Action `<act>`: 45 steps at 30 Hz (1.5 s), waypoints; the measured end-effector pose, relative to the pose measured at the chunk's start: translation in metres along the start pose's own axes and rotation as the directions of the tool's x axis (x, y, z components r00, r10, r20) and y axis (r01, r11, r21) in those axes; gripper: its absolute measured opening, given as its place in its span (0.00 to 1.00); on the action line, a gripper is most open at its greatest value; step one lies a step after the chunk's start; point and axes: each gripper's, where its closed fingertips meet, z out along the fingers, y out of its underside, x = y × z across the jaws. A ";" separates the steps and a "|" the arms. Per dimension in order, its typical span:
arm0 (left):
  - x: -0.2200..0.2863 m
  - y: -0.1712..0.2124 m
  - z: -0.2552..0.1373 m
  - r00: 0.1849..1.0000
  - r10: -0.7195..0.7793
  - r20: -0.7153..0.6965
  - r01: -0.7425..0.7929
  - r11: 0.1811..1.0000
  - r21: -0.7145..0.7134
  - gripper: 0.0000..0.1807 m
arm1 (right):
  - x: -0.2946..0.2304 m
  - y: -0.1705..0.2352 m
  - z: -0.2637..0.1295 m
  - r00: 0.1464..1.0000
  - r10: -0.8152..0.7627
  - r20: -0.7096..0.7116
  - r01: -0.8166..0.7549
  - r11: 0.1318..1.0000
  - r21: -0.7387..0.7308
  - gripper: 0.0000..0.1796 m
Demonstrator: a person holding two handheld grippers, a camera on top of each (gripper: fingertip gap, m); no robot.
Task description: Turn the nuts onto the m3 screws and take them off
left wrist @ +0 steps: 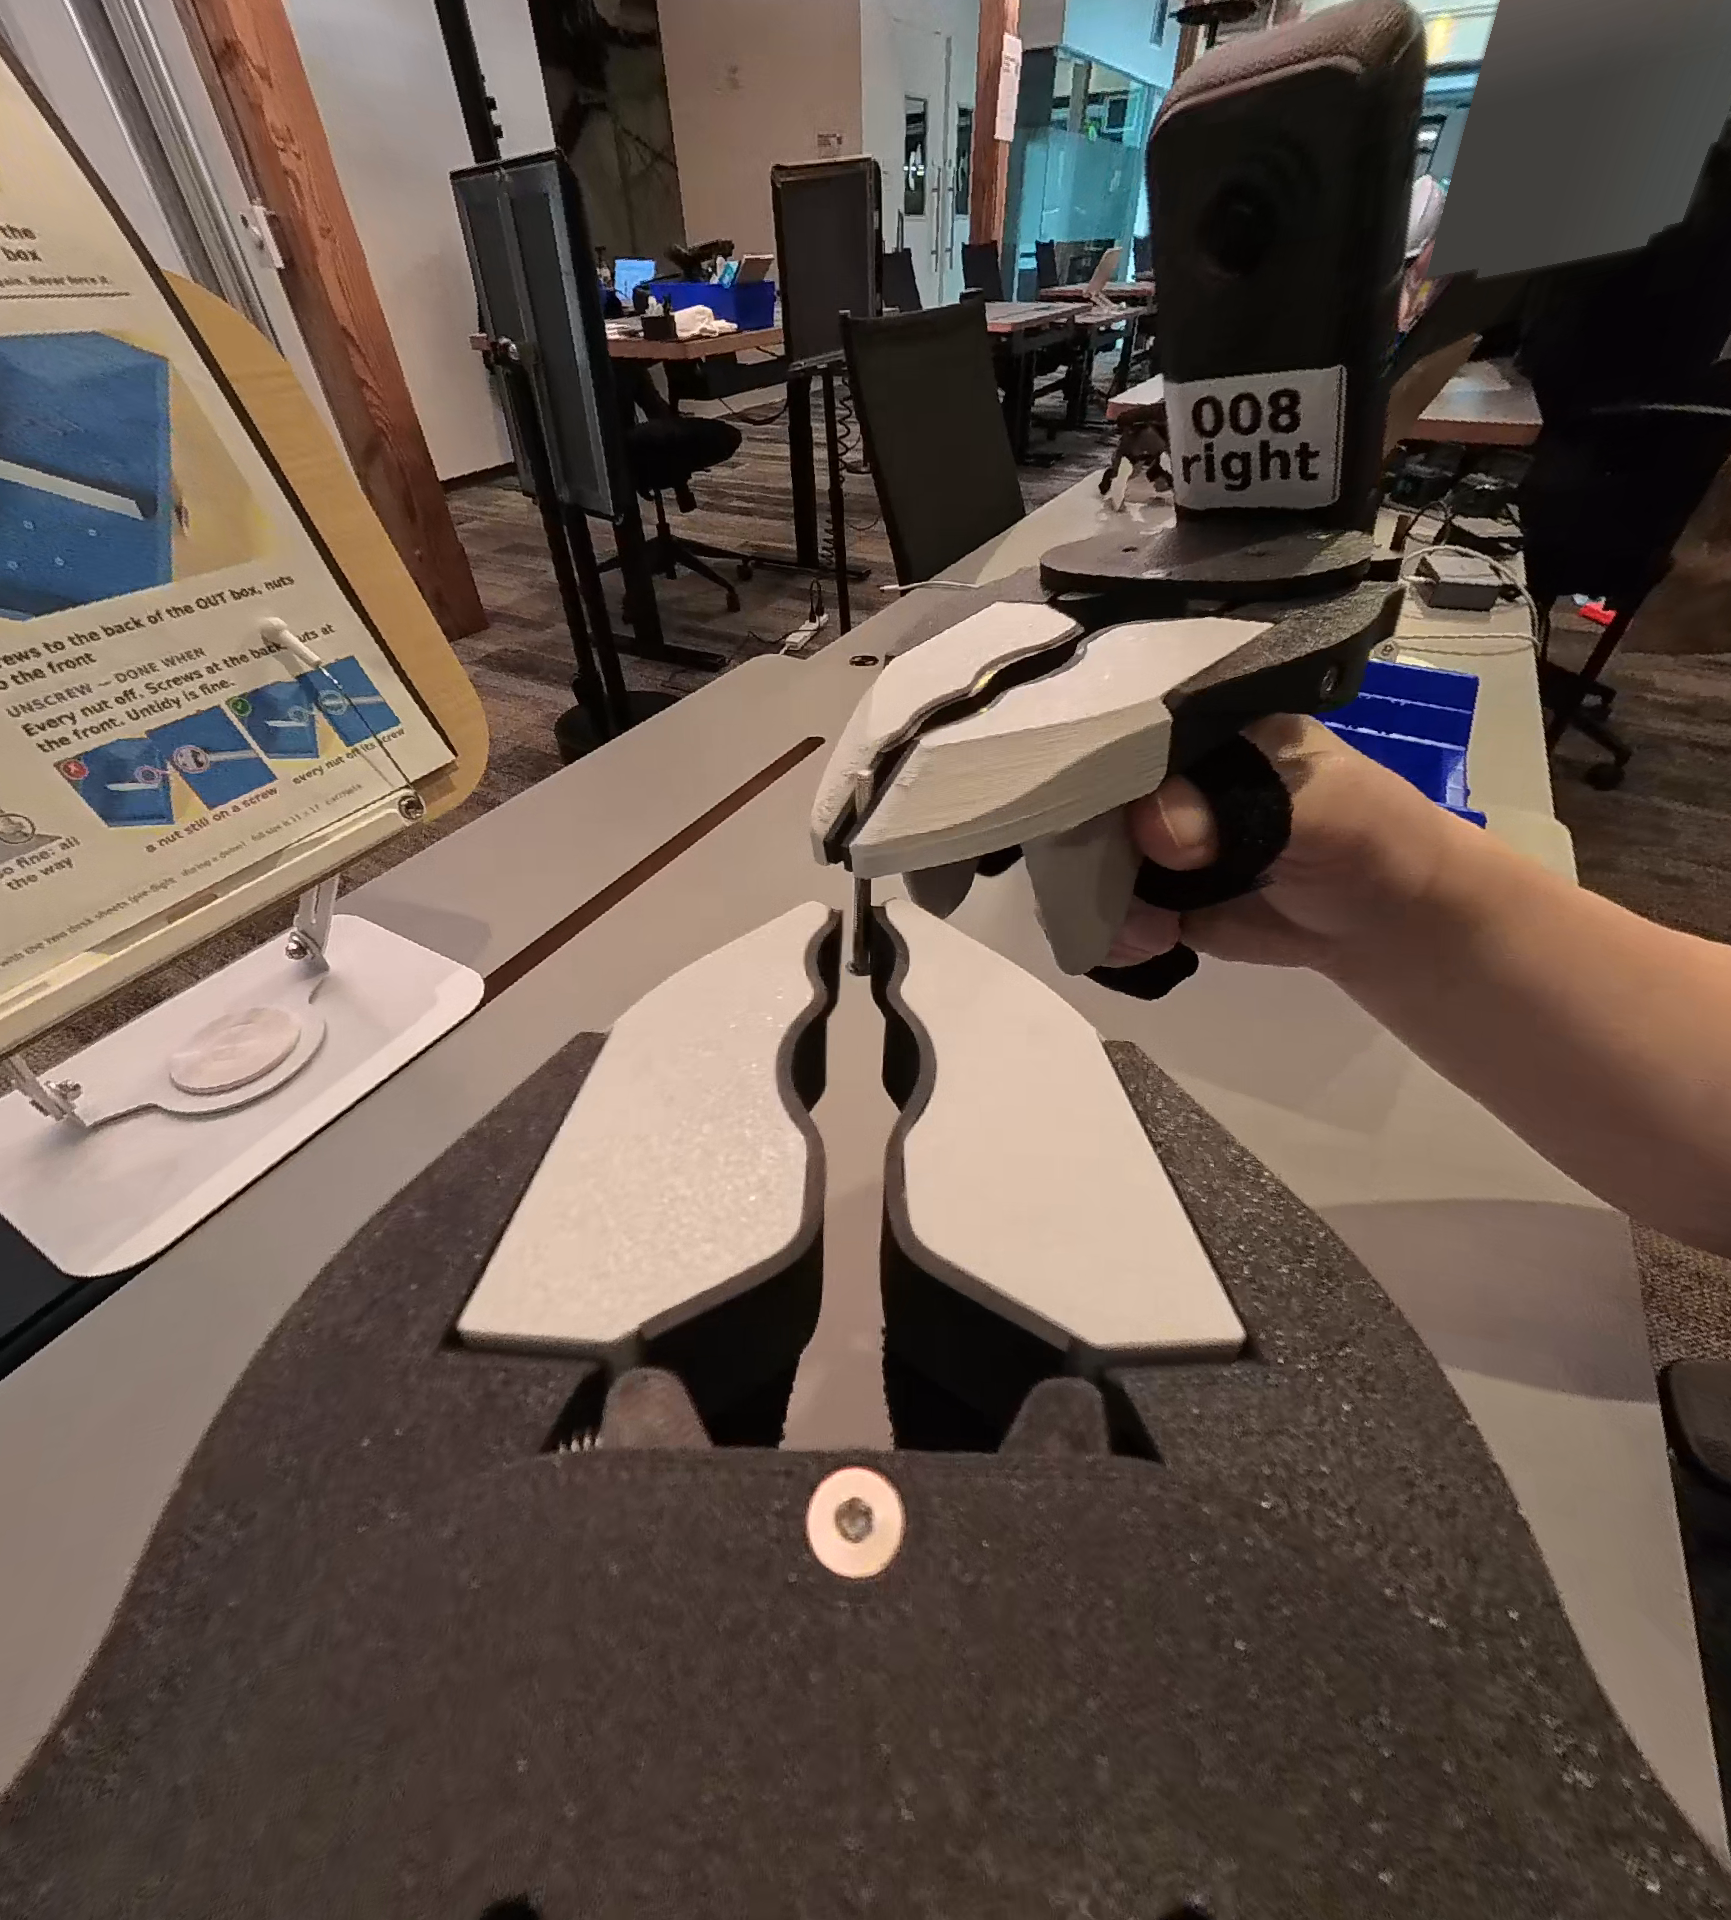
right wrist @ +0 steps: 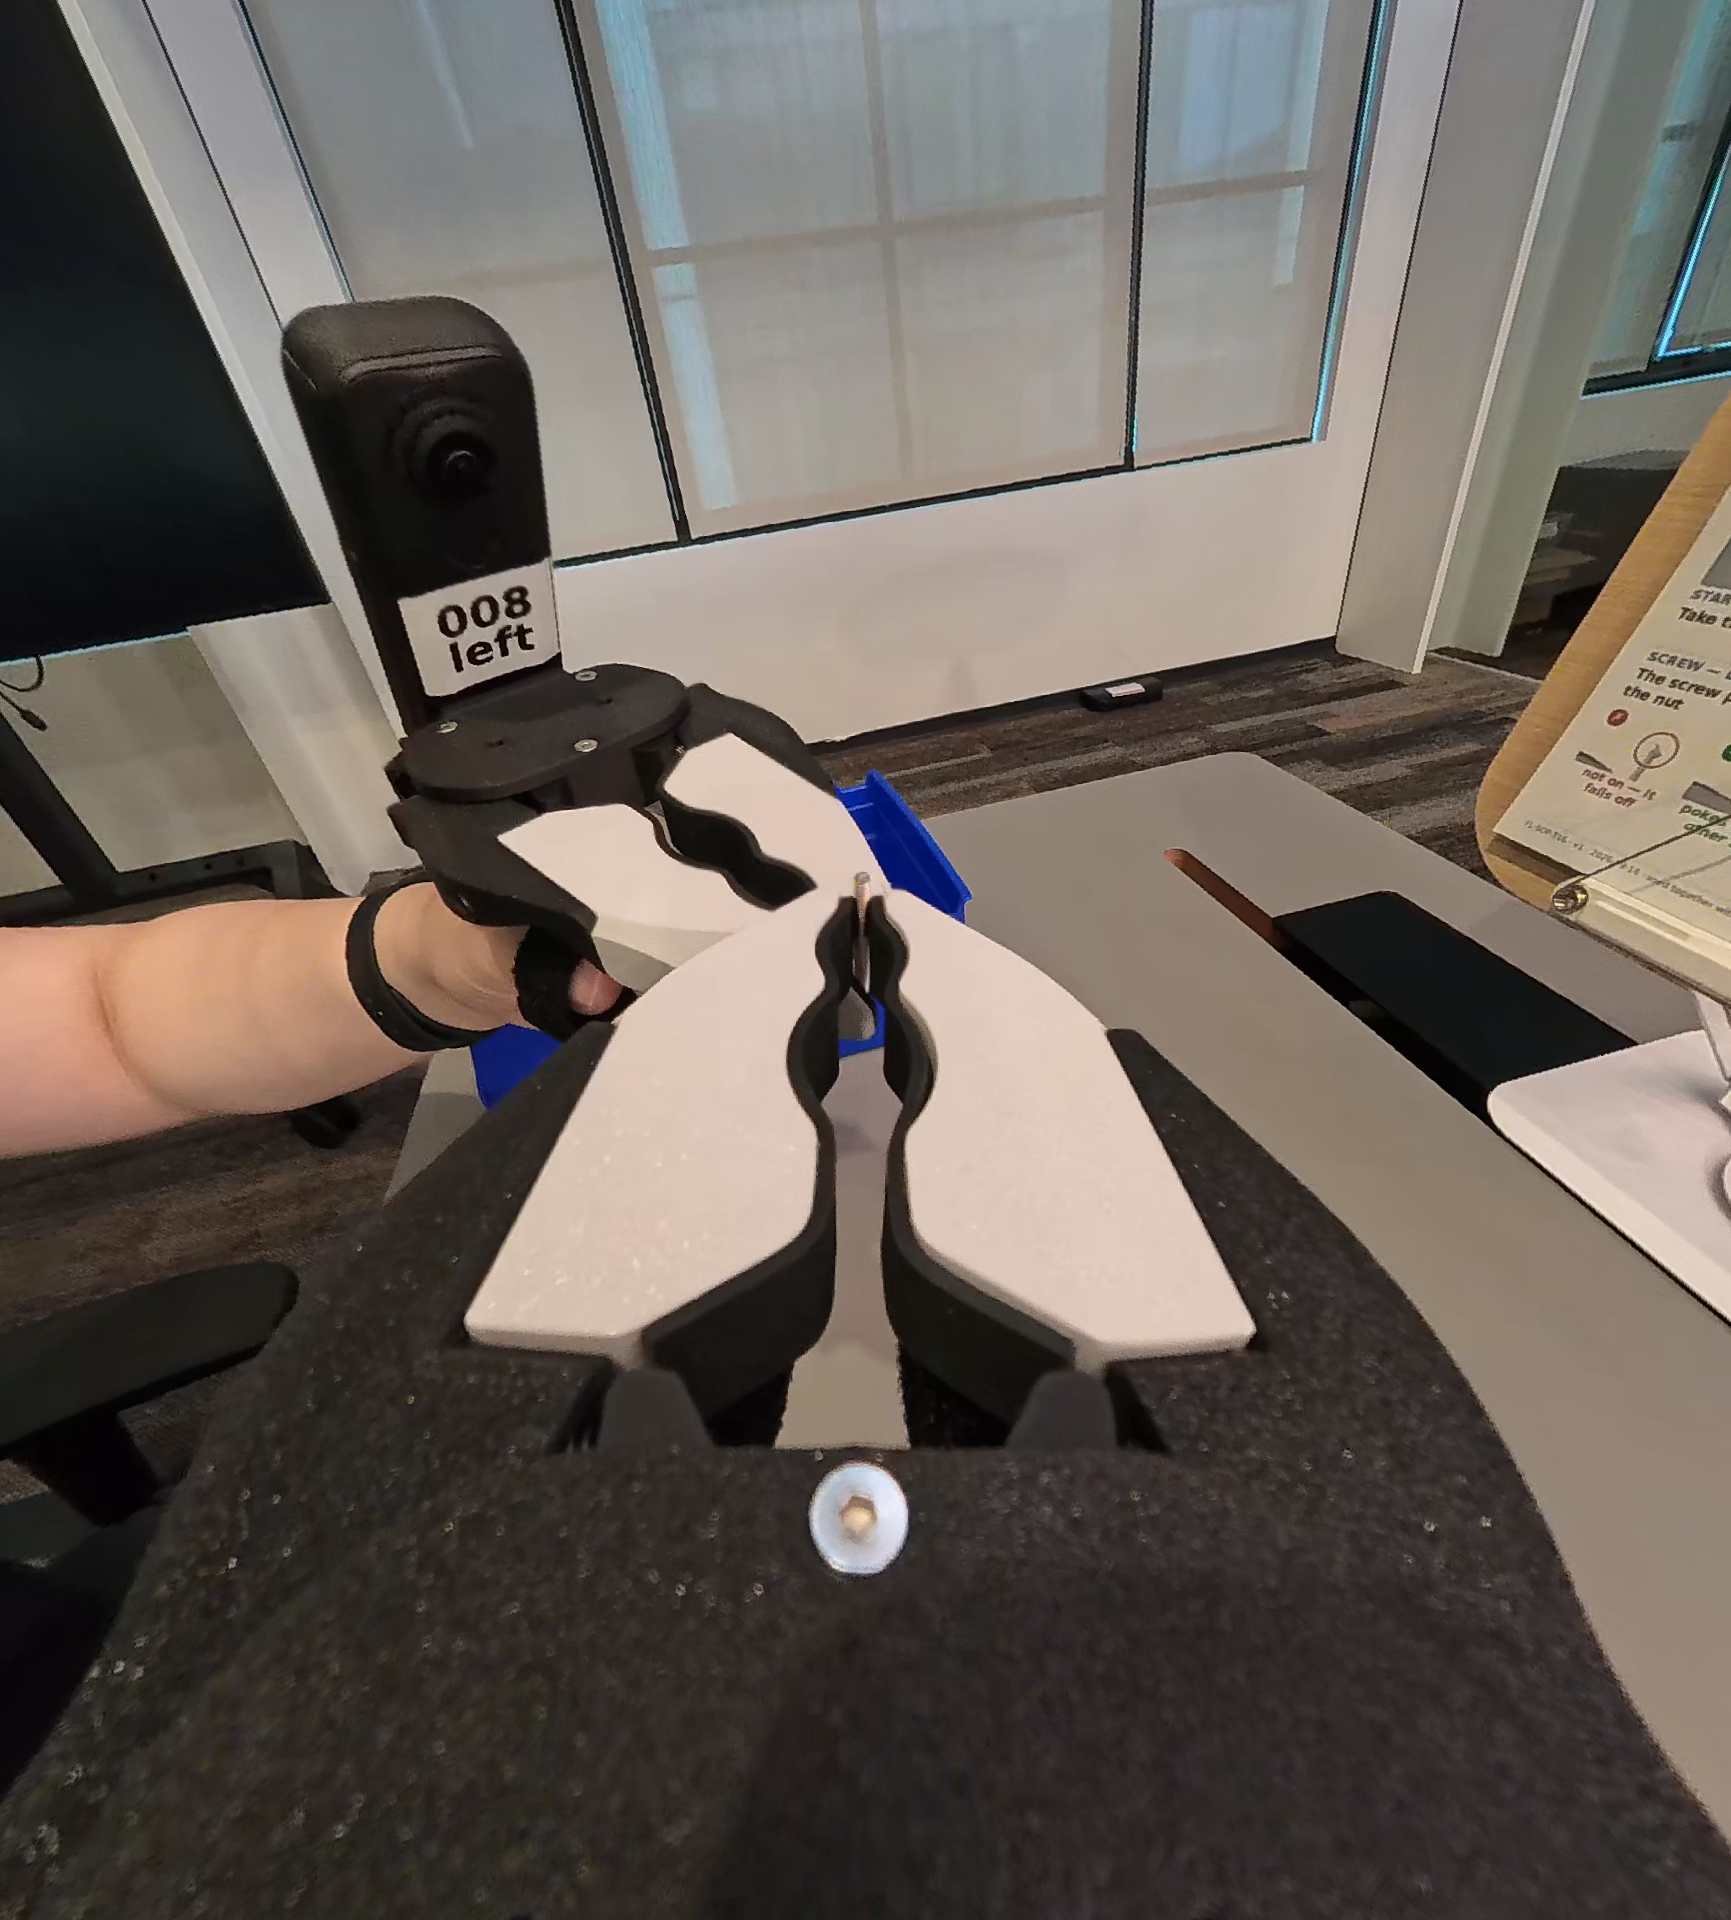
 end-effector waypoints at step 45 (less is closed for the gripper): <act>-0.016 0.058 -0.106 0.952 -0.137 0.275 0.128 0.991 0.051 0.01 | 0.036 0.257 0.071 0.835 -0.265 0.482 0.528 0.633 -0.567 0.06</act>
